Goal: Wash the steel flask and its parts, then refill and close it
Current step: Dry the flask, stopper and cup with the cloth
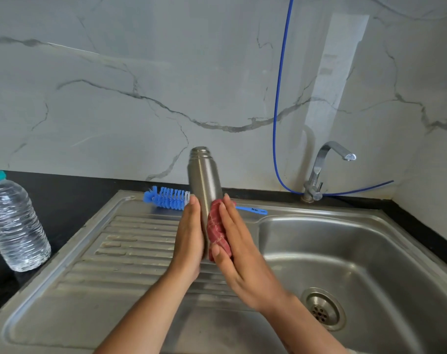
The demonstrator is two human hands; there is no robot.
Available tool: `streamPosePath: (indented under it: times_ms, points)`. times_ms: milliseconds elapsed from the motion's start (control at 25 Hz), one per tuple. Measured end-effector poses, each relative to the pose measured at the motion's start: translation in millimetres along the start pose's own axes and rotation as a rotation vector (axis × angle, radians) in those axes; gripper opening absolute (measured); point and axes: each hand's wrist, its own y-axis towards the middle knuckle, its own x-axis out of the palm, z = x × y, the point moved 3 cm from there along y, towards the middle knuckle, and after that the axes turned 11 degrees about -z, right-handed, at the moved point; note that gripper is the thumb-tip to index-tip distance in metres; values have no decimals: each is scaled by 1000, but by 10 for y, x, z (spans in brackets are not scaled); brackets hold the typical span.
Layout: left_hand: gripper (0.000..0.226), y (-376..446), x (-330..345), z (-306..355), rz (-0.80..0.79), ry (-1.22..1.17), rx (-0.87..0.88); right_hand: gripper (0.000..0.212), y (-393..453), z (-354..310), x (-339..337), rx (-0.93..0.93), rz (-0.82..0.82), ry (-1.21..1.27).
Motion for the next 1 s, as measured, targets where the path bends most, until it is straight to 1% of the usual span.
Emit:
streamPosePath:
  times_ms: [120, 200, 280, 360, 400, 480, 600, 680, 760, 800, 880, 920, 1000]
  points:
    - [49, -46, 230, -87, -79, 181, 22, 59, 35, 34, -233, -31, 190, -84]
    - [51, -103, 405, -120, -143, 309, 22, 58, 25, 105, -452, -12, 320, -69]
    - [52, -160, 500, -134, -229, 333, 22, 58, -9, 178, -600, 39, 438, 55]
    - [53, -169, 474, -121, -276, 303, 32, 60, -20, 201, -594, 107, 499, 256]
    - [56, -163, 435, -103, -270, 283, 53, 61, -6, 193, -538, 133, 485, 341]
    - [57, -152, 355, -59, -182, 247, 111, 60, 13, 141, -359, 149, 400, 364]
    - [54, -119, 193, 12, 40, 170, 188, 61, 6, 58, -108, 111, 251, 279]
    - [46, -87, 56, 97, 185, 140, 224, 64, -5, 33, 1, 83, 126, 216]
    - [35, -54, -61, 168, 301, 88, 199, 67, -1, 8, 69, 65, 2, 140]
    - [31, -46, -83, 187, 331, 63, 158, 68, 2, 1, 75, 53, -30, 98]
    - [32, -26, -84, 163, 317, 26, 29, 69, 5, -8, 63, 19, -41, 18]
    - [38, 1, -83, 121, 264, -15, -33, 69, 5, -5, 48, 5, -38, -8]
    - [60, 22, -60, 67, 119, -102, -96, 68, -7, -2, 22, -19, -39, -34]
